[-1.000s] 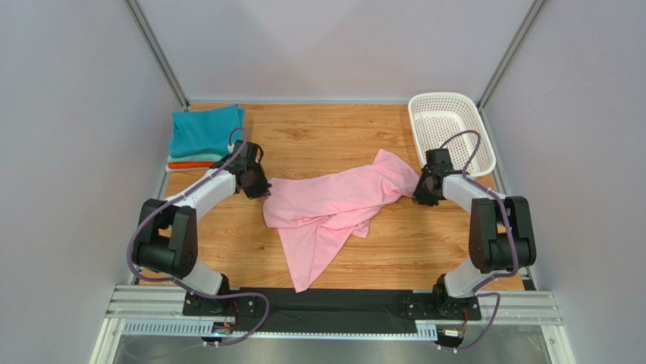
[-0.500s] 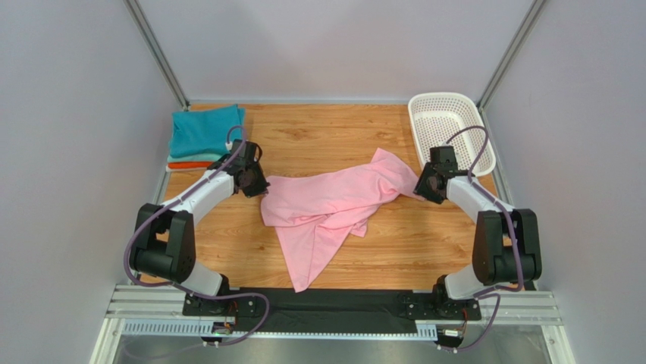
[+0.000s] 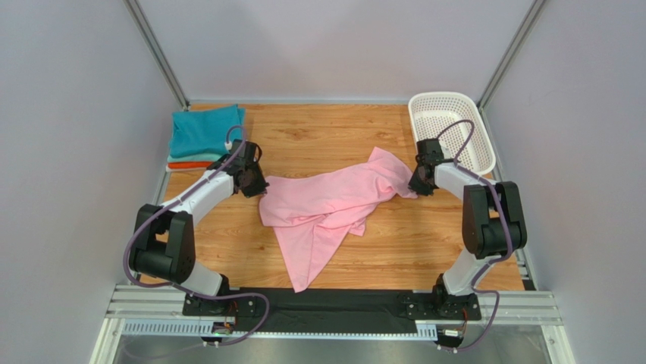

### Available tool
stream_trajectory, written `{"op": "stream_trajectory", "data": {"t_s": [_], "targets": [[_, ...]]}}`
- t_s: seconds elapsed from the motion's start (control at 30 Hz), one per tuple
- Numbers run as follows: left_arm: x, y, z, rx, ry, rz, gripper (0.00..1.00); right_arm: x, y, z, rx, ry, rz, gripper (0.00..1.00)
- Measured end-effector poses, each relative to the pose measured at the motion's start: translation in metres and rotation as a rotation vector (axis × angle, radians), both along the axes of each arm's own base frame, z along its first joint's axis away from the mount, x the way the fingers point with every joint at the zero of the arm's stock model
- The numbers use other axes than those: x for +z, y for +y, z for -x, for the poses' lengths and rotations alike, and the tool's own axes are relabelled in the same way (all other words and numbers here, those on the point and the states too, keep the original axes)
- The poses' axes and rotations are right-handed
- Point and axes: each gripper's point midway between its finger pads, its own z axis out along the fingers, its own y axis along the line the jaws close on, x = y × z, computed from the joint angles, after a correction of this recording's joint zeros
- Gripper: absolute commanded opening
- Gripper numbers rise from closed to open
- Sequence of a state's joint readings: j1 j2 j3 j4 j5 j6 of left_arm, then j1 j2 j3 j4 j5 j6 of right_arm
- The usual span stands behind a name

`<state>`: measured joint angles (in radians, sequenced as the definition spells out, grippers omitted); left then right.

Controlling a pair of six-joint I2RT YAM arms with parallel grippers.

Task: Fold and stack the t-shirts
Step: Flatten the tshirt out

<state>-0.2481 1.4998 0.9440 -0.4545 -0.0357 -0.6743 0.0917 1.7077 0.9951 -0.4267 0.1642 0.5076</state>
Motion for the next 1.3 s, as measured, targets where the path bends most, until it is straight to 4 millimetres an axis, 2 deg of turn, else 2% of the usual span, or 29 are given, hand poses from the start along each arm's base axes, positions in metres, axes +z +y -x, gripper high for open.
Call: {"op": "stream_trajectory", "data": {"t_s": [0.07,0.2,0.27,0.3,0.4,0.47,0.57,0.6,0.67,0.7,0.73,0.77,0.83,0.97,1.03,1.13,1.23,1.3], "targets": [[0.001,0.0,0.001,0.0,-0.001,-0.001,0.0,-0.003,0.008,0.0,0.004,0.004,-0.005,0.03],[0.011,0.004,0.005,0.004,-0.014,-0.009,0.0,0.003,0.015,0.005,0.023,0.006,0.017,0.0],[0.025,0.006,0.007,0.01,-0.049,-0.011,0.0,0.014,0.014,0.011,0.027,0.001,0.034,0.0],[0.032,0.007,0.008,0.013,-0.067,-0.01,0.0,0.027,0.013,0.013,0.028,-0.021,0.04,0.0],[0.065,0.011,0.014,0.021,-0.155,0.006,0.0,0.078,0.01,0.019,0.028,-0.133,0.041,0.0],[0.09,0.013,0.021,0.026,-0.223,0.023,0.0,0.125,0.009,0.024,0.032,-0.253,0.03,0.0],[0.14,0.018,0.04,0.034,-0.369,0.063,0.0,0.196,0.007,0.038,0.04,-0.441,0.008,0.0],[0.154,0.02,0.048,0.036,-0.409,0.074,0.0,0.219,0.006,0.045,0.042,-0.502,0.001,0.0],[0.194,0.025,0.068,0.039,-0.53,0.11,0.0,0.263,0.005,0.065,0.055,-0.619,-0.018,0.0],[0.216,0.028,0.079,0.04,-0.594,0.128,0.0,0.283,0.004,0.075,0.062,-0.673,-0.028,0.0],[0.239,0.03,0.091,0.041,-0.667,0.148,0.0,0.315,0.004,0.094,0.076,-0.761,-0.044,0.0],[0.261,0.033,0.102,0.04,-0.737,0.168,0.0,0.323,0.004,0.099,0.077,-0.783,-0.048,0.0],[0.311,0.039,0.134,0.028,-0.892,0.219,0.0,0.362,0.003,0.126,0.1,-0.879,-0.068,0.0],[0.399,0.052,0.214,-0.013,-1.18,0.31,0.0,0.456,0.005,0.19,0.164,-1.128,-0.123,0.0],[0.433,0.057,0.253,-0.041,-1.296,0.343,0.0,0.493,0.008,0.226,0.209,-1.241,-0.151,0.0],[0.465,0.063,0.295,-0.073,-1.413,0.371,0.0,0.53,0.011,0.273,0.271,-1.369,-0.181,0.0],[0.479,0.067,0.316,-0.086,-1.465,0.381,0.0,0.552,0.014,0.307,0.318,-1.457,-0.198,0.0],[0.479,0.068,0.32,-0.084,-1.467,0.379,0.0,0.555,0.015,0.315,0.337,-1.468,-0.201,0.0]]}}
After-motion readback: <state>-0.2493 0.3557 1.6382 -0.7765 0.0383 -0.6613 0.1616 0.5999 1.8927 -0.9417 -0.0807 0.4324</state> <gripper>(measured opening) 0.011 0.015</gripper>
